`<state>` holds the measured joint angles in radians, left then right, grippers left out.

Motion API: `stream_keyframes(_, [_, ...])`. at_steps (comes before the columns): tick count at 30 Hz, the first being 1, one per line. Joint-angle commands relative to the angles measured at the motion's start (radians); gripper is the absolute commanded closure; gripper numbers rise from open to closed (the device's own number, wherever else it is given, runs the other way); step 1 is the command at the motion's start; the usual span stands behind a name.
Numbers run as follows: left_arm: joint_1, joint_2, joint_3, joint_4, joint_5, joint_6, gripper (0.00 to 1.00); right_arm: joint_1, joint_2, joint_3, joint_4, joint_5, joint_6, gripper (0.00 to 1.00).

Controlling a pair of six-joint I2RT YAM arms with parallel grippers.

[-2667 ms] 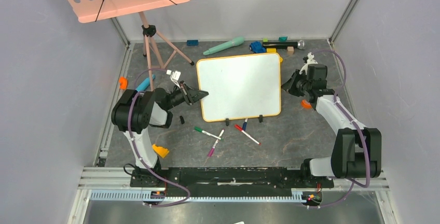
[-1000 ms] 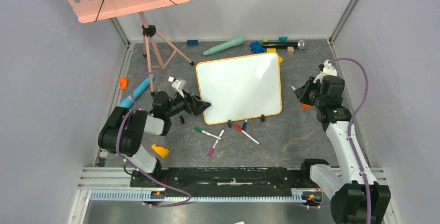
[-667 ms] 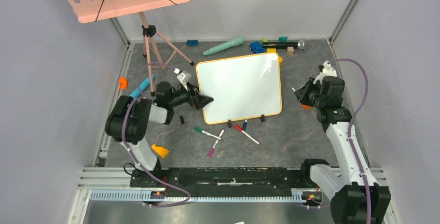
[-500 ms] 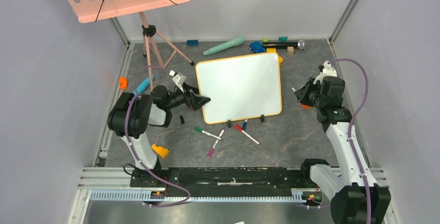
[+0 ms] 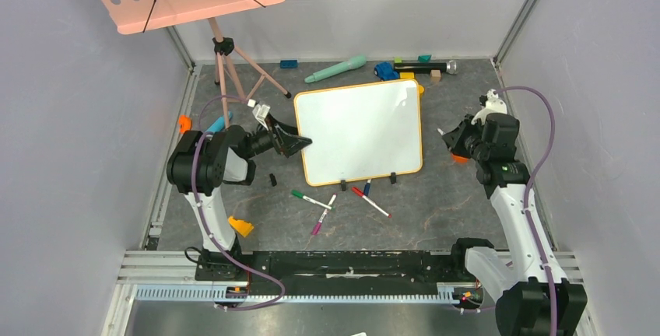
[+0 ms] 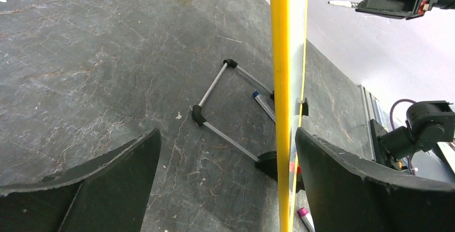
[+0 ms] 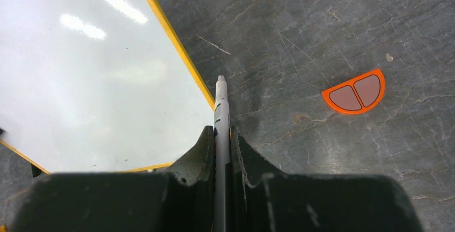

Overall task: Write a sentence on the whiteboard
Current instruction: Adjust the whiteboard on the whiteboard stand.

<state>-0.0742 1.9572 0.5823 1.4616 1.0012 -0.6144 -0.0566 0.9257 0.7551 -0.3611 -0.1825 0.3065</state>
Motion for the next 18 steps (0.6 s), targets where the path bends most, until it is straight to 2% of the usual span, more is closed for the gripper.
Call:
stream_keyframes(1, [0.005,-0.046,-0.024,0.095,0.039,-0.025,0.00,-0.005,-0.021,0.065,0.020,-0.018,0.010,1.00])
stream_keyframes(5, [0.019,-0.080,-0.050,0.091,0.025,-0.015,0.00,-0.005,-0.019,0.076,0.015,-0.025,0.010,1.00])
stream_keyframes(10, [0.048,-0.126,-0.060,-0.001,0.030,0.034,0.00,-0.005,-0.027,0.080,0.012,-0.030,0.019,1.00])
stream_keyframes(12, [0.051,-0.133,-0.063,-0.071,-0.066,0.044,0.00,-0.005,-0.029,0.081,0.010,-0.033,0.023,1.00])
stream_keyframes(13, [0.053,-0.132,-0.053,-0.087,-0.062,0.043,0.00,-0.005,-0.031,0.081,0.010,-0.038,0.024,1.00])
stream_keyframes(18, [0.053,-0.055,-0.011,0.018,-0.006,-0.088,0.00,-0.005,-0.018,0.106,-0.008,-0.059,0.021,1.00])
